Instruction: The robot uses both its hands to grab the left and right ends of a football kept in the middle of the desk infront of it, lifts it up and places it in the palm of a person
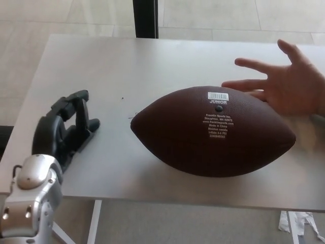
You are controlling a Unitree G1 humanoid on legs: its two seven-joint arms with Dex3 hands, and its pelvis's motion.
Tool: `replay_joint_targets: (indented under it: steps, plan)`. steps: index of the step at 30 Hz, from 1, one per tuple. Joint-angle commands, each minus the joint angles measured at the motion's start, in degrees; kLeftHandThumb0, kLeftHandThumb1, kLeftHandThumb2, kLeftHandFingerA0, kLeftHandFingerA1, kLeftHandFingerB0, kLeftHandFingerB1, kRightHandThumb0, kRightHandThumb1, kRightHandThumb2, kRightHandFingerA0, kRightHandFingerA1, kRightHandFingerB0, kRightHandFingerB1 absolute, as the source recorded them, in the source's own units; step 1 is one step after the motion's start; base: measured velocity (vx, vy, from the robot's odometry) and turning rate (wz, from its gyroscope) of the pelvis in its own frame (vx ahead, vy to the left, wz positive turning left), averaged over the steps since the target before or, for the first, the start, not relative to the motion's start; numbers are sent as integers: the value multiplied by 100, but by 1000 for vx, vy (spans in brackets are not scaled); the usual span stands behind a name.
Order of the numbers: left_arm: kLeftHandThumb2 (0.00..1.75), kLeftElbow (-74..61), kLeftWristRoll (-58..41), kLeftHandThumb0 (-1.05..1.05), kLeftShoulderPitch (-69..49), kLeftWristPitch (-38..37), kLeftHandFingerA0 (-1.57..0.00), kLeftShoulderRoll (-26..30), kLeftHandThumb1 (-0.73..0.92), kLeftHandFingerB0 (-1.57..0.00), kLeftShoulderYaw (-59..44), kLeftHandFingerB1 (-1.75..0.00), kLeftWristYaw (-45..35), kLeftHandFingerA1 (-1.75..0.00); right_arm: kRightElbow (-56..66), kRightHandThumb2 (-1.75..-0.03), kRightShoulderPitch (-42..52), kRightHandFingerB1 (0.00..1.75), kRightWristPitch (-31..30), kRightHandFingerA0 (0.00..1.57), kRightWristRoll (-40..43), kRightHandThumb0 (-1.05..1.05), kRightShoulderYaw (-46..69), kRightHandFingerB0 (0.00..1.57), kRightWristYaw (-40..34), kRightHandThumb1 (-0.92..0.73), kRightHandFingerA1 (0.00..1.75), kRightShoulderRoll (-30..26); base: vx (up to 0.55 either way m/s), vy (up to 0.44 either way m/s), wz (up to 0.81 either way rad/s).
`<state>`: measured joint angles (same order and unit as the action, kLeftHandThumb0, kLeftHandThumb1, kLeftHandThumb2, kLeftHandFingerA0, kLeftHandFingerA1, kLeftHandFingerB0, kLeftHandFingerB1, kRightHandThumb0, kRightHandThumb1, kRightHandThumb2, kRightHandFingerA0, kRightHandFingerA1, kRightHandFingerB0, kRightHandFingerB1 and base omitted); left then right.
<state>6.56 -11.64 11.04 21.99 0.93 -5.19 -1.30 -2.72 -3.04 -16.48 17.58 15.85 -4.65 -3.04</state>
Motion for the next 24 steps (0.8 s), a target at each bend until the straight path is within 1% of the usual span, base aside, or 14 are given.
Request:
replay_joint_targets:
  steps: [1,3,4,5,6,7,11,13,14,18,19,21,22,24]
  plan:
    - [83,-82,-12,-91,-313,-167,-28,-377,92,-17,39,-37,147,-53,-194,-78,25,35,149,52,-307,-97,-326,39,-23,-92,47,169,0,0,0]
    - [83,-93,-17,-91,-342,-146,-28,-446,92,-17,23,-37,132,-53,-211,-78,15,35,172,52,-330,-97,-361,39,-57,-92,47,177,0,0,0]
    - [84,-67,-77,-92,-431,-144,-30,-629,92,-18,-2,-37,203,-54,-167,-123,5,44,96,49,-288,-102,-386,30,-85,-84,56,247,0,0,0]
    - [83,-53,-100,-93,-475,-160,-31,-732,92,-19,-26,-37,244,-53,-138,-77,14,33,71,53,-258,-98,-387,36,-83,-92,48,269,0,0,0]
    - [119,-77,-105,-87,-512,-154,-30,-807,81,-15,-34,-46,280,-59,-128,-79,4,33,62,53,-260,-98,-396,35,-104,-92,48,297,0,0,0]
    - [83,-70,-122,-94,-541,-140,-32,-922,92,-21,-35,-36,323,-51,-123,-125,-16,44,103,49,-284,-104,-426,30,-177,-86,57,388,0,0,0]
    - [85,-30,-75,-99,-547,-219,-31,-1033,91,-18,-11,-36,314,-54,-133,-122,-60,47,158,52,-280,-98,-405,33,-230,-79,59,516,0,0,0]
    - [86,3,-65,-96,-541,-252,-31,-1076,92,-17,6,-36,302,-54,-106,-126,-66,45,185,53,-309,-105,-401,34,-257,-85,58,559,0,0,0]
    - [125,36,-143,-93,-516,-257,-31,-1141,85,-5,-31,-35,289,-61,-59,-80,-85,34,190,56,-194,-103,-342,34,-231,-92,50,635,0,0,0]
    - [124,106,-314,-93,-473,-215,-31,-1246,82,-6,-150,-28,249,-61,28,-86,-105,31,103,53,-115,-101,-298,30,-194,-92,46,695,0,0,0]
    - [128,118,-374,-104,-477,-229,-27,-1270,90,-9,-167,-19,180,-59,46,-92,-104,35,75,50,-134,-103,-322,26,-173,-92,50,687,0,0,0]
    - [123,132,-410,-94,-463,-206,-27,-1296,80,-8,-181,-25,166,-59,82,-89,-91,33,14,52,-109,-103,-331,24,-130,-92,50,691,0,0,0]
    - [87,167,-393,-105,-409,-199,-30,-1289,92,-7,-142,-24,145,-55,166,-87,-87,32,-106,47,-17,-103,-355,22,-63,-92,50,710,0,0,0]
    - [82,208,-383,-103,-282,-119,-27,-1265,92,-6,-61,-24,118,-54,317,-88,-105,34,-269,47,38,-105,-448,23,-57,-92,51,793,0,0,0]
